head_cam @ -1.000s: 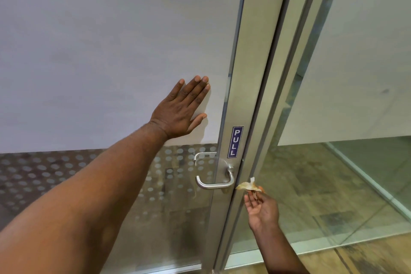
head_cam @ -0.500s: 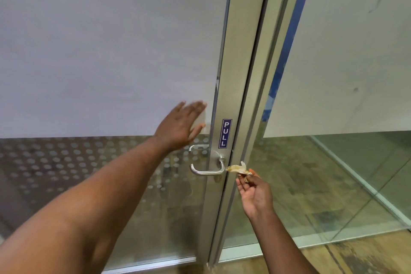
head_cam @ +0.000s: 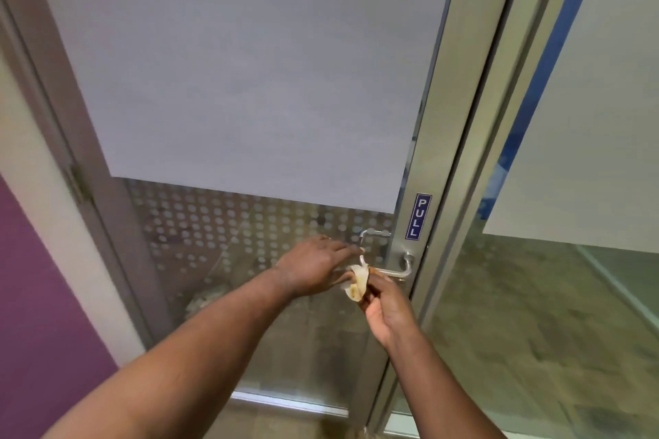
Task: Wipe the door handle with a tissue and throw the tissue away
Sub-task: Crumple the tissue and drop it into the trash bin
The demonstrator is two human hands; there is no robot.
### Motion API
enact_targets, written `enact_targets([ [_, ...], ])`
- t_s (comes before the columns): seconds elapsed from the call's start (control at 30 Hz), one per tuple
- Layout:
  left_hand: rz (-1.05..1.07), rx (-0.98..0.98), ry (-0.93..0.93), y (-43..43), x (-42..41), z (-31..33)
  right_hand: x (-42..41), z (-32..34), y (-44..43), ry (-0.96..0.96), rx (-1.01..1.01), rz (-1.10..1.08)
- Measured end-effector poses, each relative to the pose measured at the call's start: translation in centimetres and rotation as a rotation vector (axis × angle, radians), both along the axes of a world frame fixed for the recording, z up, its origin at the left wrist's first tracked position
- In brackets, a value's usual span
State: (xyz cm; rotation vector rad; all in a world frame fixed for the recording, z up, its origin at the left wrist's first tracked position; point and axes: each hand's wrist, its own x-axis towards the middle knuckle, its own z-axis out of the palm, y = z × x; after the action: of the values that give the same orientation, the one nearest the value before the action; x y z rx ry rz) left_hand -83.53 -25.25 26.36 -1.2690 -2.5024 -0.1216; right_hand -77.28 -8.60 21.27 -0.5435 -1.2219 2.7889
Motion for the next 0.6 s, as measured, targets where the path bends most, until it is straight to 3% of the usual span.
enact_targets([
  [0.37, 0.275, 0.014, 0.013, -10.6, 5.3, -1.1, 1.6, 0.0, -9.9, 0.022, 0.088, 0.313],
  [0.6, 0.433, 0.062, 0.017, -18.0, 8.9, -1.1, 2.1, 0.4, -16.8, 0.101, 0.311, 0.397],
])
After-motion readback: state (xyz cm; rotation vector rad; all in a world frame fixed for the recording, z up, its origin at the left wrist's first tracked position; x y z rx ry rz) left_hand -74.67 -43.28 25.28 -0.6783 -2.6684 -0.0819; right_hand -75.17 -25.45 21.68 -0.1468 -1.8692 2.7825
